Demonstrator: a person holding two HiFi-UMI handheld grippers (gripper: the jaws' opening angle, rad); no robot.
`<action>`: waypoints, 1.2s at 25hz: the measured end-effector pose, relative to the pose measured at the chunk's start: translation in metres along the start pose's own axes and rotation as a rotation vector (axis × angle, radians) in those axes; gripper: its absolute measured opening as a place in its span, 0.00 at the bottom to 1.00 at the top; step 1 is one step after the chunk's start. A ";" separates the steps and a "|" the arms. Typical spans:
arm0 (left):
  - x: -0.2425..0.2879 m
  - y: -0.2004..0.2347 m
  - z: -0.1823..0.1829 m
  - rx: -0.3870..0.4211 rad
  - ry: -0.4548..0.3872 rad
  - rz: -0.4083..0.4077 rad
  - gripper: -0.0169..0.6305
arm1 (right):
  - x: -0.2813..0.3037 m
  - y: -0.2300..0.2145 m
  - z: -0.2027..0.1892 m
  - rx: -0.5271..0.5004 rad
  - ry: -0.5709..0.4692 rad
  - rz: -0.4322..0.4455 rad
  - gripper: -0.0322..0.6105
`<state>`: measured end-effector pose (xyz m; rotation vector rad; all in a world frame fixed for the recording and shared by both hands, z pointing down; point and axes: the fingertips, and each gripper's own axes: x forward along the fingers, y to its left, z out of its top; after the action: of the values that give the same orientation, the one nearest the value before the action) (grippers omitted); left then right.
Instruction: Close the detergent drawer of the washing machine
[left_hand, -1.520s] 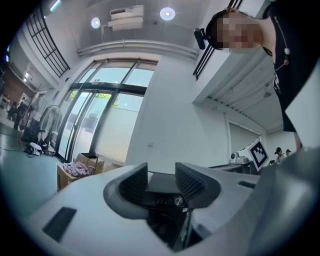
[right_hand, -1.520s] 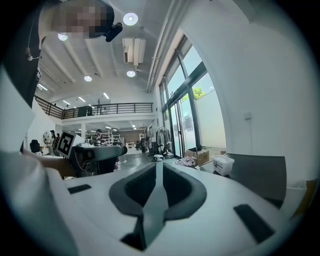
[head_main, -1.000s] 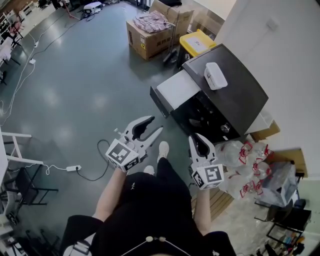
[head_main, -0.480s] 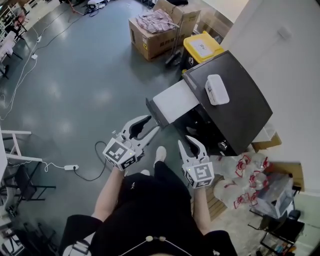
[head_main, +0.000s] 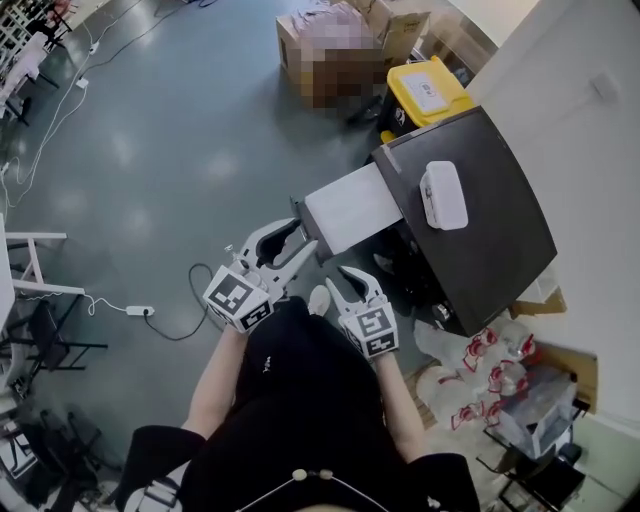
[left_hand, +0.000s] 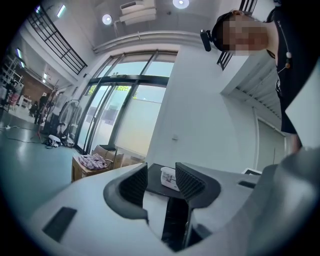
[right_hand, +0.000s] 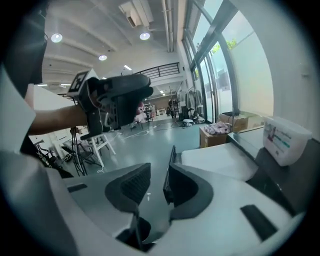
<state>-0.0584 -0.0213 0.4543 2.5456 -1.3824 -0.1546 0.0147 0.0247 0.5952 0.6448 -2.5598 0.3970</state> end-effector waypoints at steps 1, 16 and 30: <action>0.001 0.002 -0.001 -0.001 0.004 0.008 0.28 | 0.008 0.001 -0.007 0.004 0.024 0.017 0.23; 0.011 0.036 0.004 -0.026 0.023 0.015 0.28 | 0.079 -0.006 -0.071 -0.002 0.269 0.027 0.20; 0.020 0.059 -0.003 -0.064 0.041 0.003 0.27 | 0.085 -0.004 -0.072 -0.036 0.376 0.042 0.12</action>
<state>-0.0947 -0.0685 0.4734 2.4804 -1.3442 -0.1424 -0.0231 0.0178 0.7000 0.4542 -2.2189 0.4398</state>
